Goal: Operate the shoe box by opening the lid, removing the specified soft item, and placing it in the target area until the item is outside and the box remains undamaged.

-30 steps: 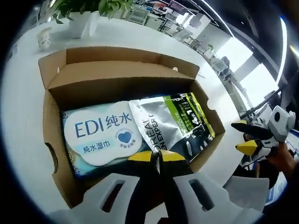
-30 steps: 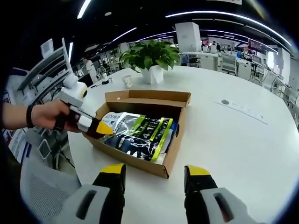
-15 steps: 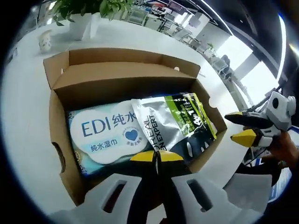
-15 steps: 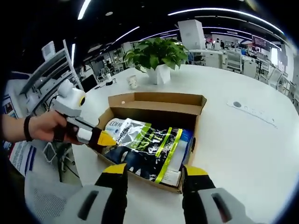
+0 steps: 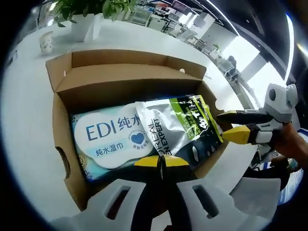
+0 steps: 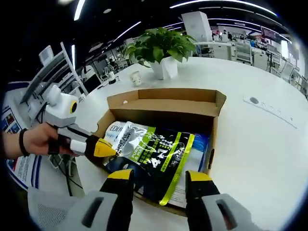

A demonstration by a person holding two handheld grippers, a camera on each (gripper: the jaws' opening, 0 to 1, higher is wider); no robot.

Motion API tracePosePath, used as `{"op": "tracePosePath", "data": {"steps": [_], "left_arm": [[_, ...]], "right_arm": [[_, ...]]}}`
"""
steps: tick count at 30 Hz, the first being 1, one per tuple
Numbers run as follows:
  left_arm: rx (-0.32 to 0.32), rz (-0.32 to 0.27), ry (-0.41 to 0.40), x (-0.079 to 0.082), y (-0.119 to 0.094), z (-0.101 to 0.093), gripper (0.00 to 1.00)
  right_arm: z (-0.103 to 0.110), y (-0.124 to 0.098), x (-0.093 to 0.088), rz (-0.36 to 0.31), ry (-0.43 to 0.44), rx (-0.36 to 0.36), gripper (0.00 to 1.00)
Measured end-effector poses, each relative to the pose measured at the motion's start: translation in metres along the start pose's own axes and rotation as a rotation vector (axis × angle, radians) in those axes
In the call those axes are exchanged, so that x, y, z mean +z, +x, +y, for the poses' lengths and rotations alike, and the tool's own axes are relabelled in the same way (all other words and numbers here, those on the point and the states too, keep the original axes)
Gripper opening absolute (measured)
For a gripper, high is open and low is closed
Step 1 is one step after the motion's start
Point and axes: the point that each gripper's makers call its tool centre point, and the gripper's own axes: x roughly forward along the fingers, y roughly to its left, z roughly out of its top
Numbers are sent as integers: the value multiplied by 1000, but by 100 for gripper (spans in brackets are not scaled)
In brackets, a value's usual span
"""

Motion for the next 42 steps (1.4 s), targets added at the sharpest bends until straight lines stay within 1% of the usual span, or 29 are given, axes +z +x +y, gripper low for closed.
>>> {"op": "tracePosePath", "data": {"steps": [9, 12, 14, 16, 21, 24, 27, 30, 31, 33, 39, 42], "left_arm": [[-5, 4, 1, 0, 0, 0, 1], [-8, 5, -3, 0, 1, 0, 1], [-8, 5, -4, 0, 0, 0, 1], [-8, 6, -5, 0, 1, 0, 1], [-8, 4, -9, 0, 1, 0, 1], [-4, 4, -5, 0, 1, 0, 1], [4, 1, 3, 1, 0, 1, 1], [7, -7, -6, 1, -2, 2, 1], [7, -9, -9, 1, -3, 3, 1], [13, -14, -7, 1, -5, 3, 1], [15, -41, -12, 5, -13, 3, 0], [15, -52, -11, 8, -14, 2, 0]], "right_arm": [[1, 12, 0, 38, 5, -1, 40], [1, 18, -5, 69, -10, -7, 40], [0, 22, -7, 81, -4, -7, 41], [0, 22, -6, 78, -6, -19, 40], [-1, 19, 1, 47, 7, -33, 33], [-5, 18, 2, 39, 5, -49, 25], [-7, 15, 3, 24, 30, -55, 18], [-12, 14, 5, 3, 49, -78, 6], [-11, 14, 6, -4, 69, -70, 4], [-12, 15, 7, -6, 66, -74, 0], [-9, 12, 12, -24, 59, -74, 0], [-8, 9, 12, -32, 61, -76, 0]]}}
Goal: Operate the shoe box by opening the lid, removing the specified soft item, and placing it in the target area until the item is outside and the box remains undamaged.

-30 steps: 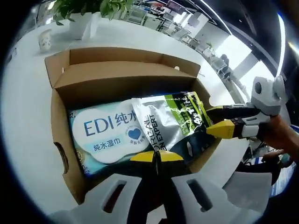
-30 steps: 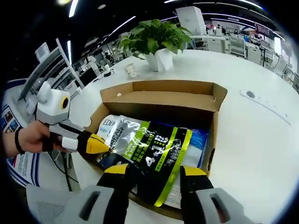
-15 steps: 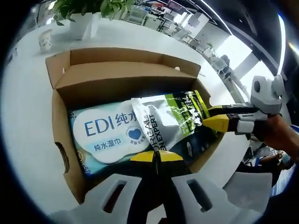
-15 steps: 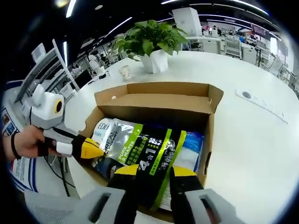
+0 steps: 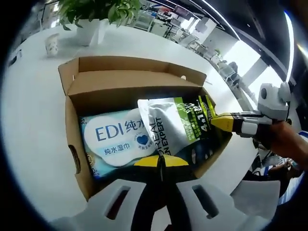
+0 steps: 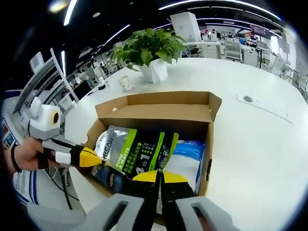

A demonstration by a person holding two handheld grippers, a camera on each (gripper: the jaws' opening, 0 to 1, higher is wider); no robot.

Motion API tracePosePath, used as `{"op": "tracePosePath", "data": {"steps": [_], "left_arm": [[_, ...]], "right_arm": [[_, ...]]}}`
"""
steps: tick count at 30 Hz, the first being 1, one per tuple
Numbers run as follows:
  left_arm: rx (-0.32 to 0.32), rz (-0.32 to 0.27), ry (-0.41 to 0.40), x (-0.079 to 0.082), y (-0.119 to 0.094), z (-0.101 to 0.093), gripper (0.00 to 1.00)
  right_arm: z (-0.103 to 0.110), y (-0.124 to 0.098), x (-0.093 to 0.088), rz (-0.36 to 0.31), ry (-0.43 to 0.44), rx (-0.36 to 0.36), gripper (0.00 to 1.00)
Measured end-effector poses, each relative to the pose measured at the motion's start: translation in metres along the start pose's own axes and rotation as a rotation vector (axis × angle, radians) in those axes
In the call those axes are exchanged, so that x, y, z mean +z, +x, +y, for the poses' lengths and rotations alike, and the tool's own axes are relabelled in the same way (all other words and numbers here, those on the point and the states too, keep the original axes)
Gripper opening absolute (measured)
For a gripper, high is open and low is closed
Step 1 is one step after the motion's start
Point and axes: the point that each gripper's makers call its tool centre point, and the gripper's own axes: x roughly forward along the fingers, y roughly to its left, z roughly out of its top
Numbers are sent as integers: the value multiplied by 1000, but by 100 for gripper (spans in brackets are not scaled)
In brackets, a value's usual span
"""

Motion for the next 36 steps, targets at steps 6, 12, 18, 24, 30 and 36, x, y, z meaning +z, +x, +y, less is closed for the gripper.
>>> {"op": "tracePosePath", "data": {"steps": [6, 12, 18, 24, 30, 36], "left_arm": [[-8, -22, 5, 6, -4, -7, 0], [-20, -44, 21, 18, -5, -18, 0], [-41, -59, 44, 29, -7, -35, 0], [-73, -61, 82, 36, -2, -61, 0], [-98, -53, 114, 38, 5, -86, 0], [-124, -36, 142, 33, 15, -113, 0]], "right_arm": [[-1, -8, 4, -14, 3, -7, 0], [-6, -21, 12, -40, 9, -19, 0], [-16, -39, 20, -73, 15, -34, 0], [-32, -59, 21, -91, 21, -58, 0], [-49, -79, 15, -110, 42, -88, 0], [-70, -99, 2, -123, 79, -115, 0]]}}
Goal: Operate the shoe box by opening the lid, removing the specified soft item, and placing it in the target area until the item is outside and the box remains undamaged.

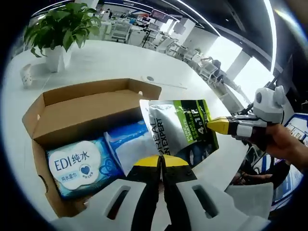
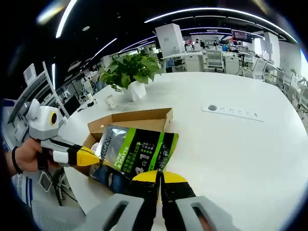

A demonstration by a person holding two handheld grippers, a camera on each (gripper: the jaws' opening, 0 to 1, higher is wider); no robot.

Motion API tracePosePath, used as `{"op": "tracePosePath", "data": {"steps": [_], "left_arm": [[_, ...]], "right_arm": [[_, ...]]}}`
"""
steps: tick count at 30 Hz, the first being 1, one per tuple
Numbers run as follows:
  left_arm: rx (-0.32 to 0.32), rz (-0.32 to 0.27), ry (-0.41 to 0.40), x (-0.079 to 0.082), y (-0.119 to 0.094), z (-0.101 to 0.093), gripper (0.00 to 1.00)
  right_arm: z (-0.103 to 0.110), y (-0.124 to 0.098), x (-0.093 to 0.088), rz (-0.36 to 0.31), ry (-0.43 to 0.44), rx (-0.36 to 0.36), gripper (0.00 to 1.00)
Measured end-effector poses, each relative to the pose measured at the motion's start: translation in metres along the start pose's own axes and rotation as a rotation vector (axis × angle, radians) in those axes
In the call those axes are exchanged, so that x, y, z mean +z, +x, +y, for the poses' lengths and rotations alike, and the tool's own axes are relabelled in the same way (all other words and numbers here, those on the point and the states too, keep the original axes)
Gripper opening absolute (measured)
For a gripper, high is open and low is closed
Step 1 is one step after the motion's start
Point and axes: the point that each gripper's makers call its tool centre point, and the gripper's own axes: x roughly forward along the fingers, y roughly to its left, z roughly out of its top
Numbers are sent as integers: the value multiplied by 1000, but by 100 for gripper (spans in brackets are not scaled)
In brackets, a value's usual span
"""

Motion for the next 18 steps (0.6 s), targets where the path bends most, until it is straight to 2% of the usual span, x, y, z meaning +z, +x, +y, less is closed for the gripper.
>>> {"op": "tracePosePath", "data": {"steps": [11, 18], "left_arm": [[-49, 34, 34, -7, 28, -46, 0], [-72, 56, 44, -11, 43, -67, 0]], "right_arm": [[-41, -30, -20, -6, 51, -53, 0], [-64, -45, -29, -3, 75, -77, 0]]}}
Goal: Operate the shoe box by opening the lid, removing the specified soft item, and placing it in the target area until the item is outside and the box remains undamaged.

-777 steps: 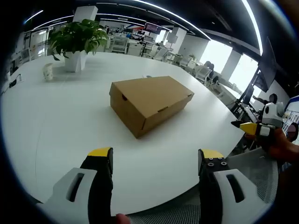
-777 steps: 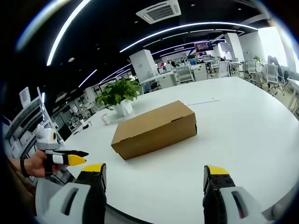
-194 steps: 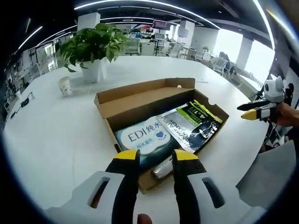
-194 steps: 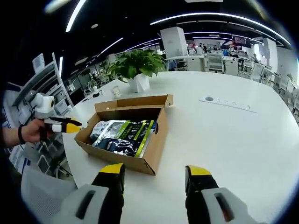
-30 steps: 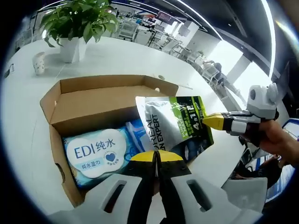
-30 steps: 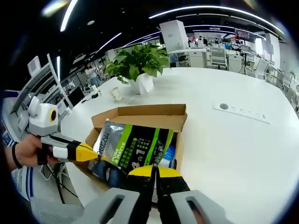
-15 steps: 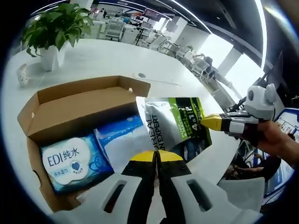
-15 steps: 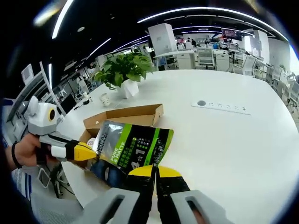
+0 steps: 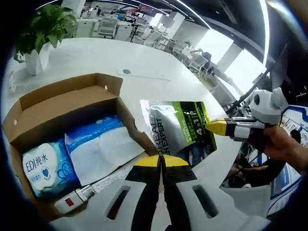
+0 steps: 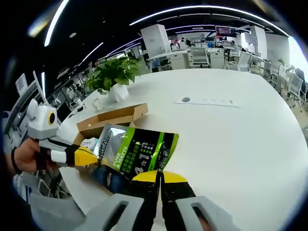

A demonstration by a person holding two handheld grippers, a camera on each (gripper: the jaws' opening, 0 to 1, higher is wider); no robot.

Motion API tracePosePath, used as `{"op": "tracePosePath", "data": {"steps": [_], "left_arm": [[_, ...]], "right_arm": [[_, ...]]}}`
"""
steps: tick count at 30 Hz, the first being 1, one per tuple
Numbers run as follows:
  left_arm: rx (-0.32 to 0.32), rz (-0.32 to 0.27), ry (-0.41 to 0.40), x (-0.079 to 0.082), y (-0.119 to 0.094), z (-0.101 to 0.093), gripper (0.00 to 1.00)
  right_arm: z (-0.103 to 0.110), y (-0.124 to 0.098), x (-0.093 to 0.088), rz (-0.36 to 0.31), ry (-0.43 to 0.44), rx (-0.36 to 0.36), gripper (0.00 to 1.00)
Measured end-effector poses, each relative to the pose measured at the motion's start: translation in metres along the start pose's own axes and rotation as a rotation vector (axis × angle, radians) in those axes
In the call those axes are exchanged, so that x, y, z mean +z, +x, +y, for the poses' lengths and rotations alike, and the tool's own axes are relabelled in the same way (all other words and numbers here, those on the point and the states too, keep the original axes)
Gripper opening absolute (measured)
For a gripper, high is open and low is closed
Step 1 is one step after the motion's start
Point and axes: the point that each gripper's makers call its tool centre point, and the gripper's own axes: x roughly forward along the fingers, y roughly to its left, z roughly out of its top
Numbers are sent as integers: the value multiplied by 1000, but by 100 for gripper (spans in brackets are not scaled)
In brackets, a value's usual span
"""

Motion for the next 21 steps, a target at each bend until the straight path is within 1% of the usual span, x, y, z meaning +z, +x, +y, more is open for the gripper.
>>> {"op": "tracePosePath", "data": {"steps": [3, 7, 16, 21], "left_arm": [[-7, 11, 7, 0, 8, -6, 0], [-11, 28, 20, 0, 17, -13, 0], [-12, 66, 62, 10, 37, -15, 0], [-5, 95, 104, 15, 45, -14, 1]], "right_arm": [[-11, -3, -1, 2, 9, -10, 0], [-20, -5, -2, 3, 18, -14, 0], [-38, -1, 1, 6, 37, -19, 0], [-41, 5, 2, 11, 47, -18, 0]]}}
